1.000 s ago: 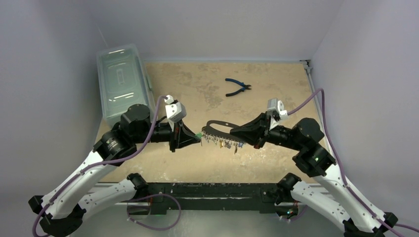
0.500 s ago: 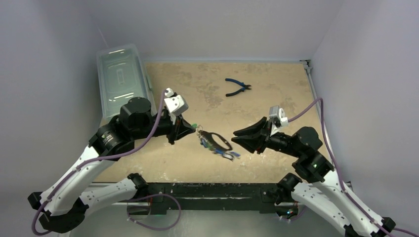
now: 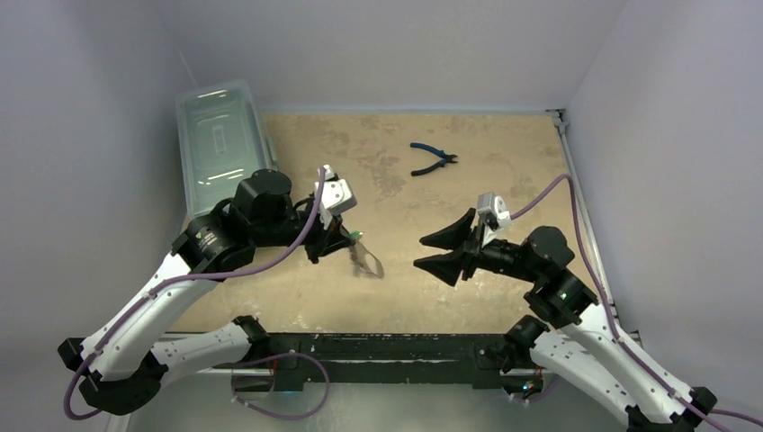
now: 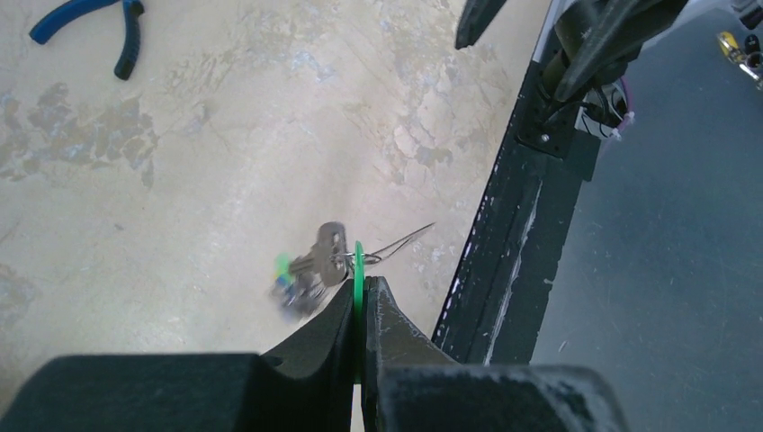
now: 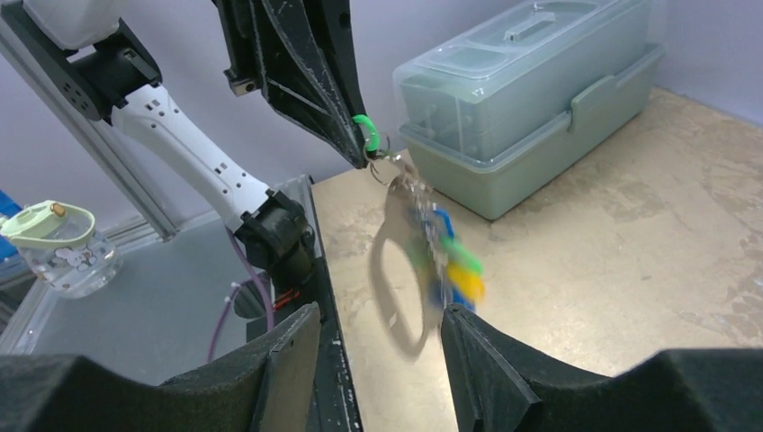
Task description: Remove the keys from the keyring
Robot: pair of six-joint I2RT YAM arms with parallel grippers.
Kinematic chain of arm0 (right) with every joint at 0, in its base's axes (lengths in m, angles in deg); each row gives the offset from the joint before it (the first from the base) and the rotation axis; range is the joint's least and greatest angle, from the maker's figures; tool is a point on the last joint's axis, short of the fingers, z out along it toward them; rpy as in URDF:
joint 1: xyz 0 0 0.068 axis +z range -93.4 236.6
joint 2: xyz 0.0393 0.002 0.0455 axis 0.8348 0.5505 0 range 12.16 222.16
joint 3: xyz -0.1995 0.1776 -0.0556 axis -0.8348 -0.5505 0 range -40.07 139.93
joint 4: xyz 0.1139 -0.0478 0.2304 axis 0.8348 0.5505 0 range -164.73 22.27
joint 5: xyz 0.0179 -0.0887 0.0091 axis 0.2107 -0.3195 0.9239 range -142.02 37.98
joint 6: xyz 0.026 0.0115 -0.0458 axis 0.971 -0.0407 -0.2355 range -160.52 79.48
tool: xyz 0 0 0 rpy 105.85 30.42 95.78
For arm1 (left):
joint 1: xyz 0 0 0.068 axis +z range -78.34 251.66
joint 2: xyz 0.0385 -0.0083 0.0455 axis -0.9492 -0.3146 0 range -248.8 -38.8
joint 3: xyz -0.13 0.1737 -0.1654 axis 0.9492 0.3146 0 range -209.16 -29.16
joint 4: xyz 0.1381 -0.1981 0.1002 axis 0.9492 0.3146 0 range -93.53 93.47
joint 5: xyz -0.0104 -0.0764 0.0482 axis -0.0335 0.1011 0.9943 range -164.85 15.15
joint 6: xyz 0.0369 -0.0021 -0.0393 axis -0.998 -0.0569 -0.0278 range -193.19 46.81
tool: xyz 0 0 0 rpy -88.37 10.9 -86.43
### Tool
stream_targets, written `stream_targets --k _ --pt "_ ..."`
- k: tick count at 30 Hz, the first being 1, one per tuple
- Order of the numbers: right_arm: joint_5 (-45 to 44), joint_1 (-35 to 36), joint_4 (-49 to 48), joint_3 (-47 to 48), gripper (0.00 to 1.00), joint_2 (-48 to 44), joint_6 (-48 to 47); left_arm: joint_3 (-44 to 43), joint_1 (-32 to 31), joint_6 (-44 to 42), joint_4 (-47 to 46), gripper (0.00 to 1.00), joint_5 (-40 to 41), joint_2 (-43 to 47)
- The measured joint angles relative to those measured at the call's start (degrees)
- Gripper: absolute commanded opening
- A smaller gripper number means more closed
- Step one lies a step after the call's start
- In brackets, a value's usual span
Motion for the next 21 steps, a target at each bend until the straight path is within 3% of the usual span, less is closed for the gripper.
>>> stream_targets --k 21 --pt "7.87 0.0 -4.98 0.44 0.61 6.34 -2.56 0.07 0.0 -0.98 0.57 0.0 -12.57 -1.81"
